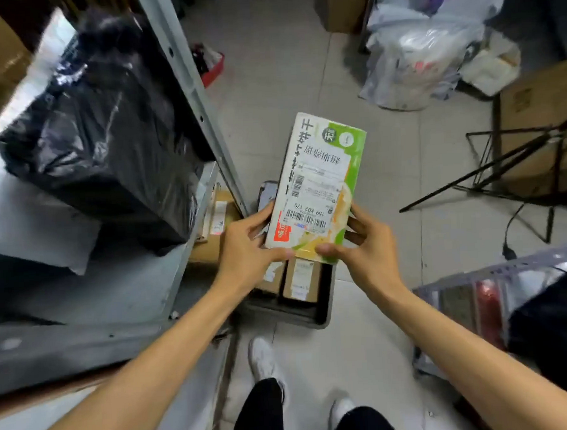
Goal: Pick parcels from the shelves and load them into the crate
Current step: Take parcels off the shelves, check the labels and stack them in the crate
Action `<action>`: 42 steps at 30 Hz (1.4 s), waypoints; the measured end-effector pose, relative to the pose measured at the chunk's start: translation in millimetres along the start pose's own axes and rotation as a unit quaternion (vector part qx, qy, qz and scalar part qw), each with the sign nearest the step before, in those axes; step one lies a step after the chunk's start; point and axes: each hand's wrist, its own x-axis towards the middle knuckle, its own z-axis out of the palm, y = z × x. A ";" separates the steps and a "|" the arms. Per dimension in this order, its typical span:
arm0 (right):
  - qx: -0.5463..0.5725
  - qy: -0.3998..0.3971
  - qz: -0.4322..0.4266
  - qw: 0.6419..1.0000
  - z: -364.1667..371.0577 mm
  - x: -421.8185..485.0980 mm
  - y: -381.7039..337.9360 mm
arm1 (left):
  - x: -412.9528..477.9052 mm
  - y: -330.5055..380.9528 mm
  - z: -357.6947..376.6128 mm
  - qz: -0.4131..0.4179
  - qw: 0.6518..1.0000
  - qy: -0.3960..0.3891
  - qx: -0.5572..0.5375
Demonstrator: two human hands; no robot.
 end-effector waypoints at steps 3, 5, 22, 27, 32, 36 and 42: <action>-0.014 0.015 0.050 0.999 34.3 28.2 64.2 | 33.4 -66.3 -3.9 -0.054 0.998 -0.002 -0.019; -0.027 0.011 0.079 0.996 55.1 39.2 111.4 | 47.8 -117.5 -5.6 -0.093 0.995 0.022 -0.025; -0.067 -0.080 0.215 0.971 224.0 101.2 413.2 | 110.1 -451.0 -47.6 -0.255 0.958 0.129 0.005; -0.088 -0.080 0.233 0.965 258.5 115.9 452.5 | 129.8 -500.9 -59.8 -0.251 0.957 0.135 0.046; -0.110 -0.097 0.257 0.955 277.5 119.4 475.2 | 137.4 -523.7 -65.7 -0.258 0.953 0.108 0.114; -0.086 -0.144 0.284 0.944 274.1 121.3 476.2 | 140.4 -521.0 -65.7 -0.282 0.940 0.123 0.150; -0.215 -0.269 0.294 0.891 239.1 131.9 437.1 | 144.2 -476.5 -69.6 -0.348 0.903 0.081 0.238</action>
